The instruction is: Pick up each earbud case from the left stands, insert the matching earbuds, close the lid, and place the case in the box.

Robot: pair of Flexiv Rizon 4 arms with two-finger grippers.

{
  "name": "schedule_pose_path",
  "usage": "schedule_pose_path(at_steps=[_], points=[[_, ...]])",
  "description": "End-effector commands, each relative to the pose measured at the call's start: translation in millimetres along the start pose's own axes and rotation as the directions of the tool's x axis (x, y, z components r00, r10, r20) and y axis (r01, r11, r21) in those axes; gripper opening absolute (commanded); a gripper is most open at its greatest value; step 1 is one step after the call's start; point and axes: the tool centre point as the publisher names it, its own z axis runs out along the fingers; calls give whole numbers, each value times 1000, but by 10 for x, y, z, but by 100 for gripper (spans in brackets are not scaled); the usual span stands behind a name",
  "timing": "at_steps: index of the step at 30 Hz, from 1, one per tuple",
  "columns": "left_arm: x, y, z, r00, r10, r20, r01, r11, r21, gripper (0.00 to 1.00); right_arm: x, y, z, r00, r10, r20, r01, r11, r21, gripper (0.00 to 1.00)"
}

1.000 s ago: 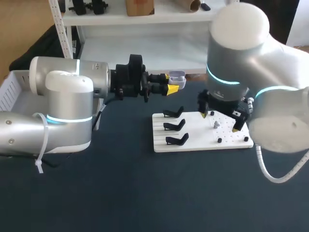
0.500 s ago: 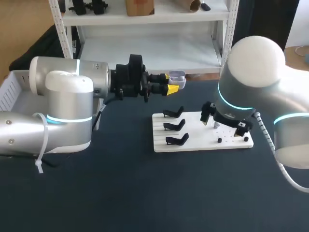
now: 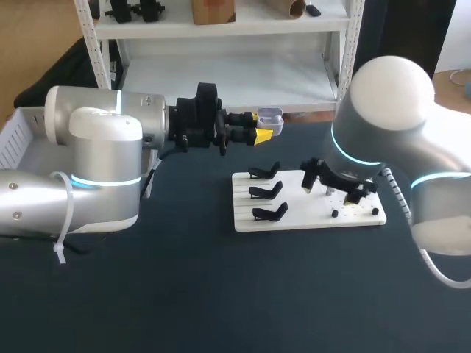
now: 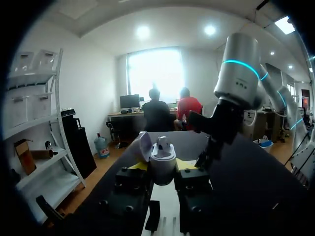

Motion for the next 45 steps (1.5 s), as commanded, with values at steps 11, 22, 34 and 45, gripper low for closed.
schedule_pose_path(at_steps=[11,22,34,45], points=[[5,-6,2,1000,2,2,-2,1000,-3,0,-94,-19,99,998,57,19,-58,998,16,53],[5,-6,2,1000,2,2,-2,1000,-3,0,-163,-36,156,993,111,27,-111,993,29,44],[5,-6,2,1000,2,2,-2,1000,-3,0,-169,-63,185,988,149,27,-150,988,34,34],[5,-6,2,1000,2,2,-2,1000,-3,0,-204,-26,184,990,141,29,-142,990,28,33]])
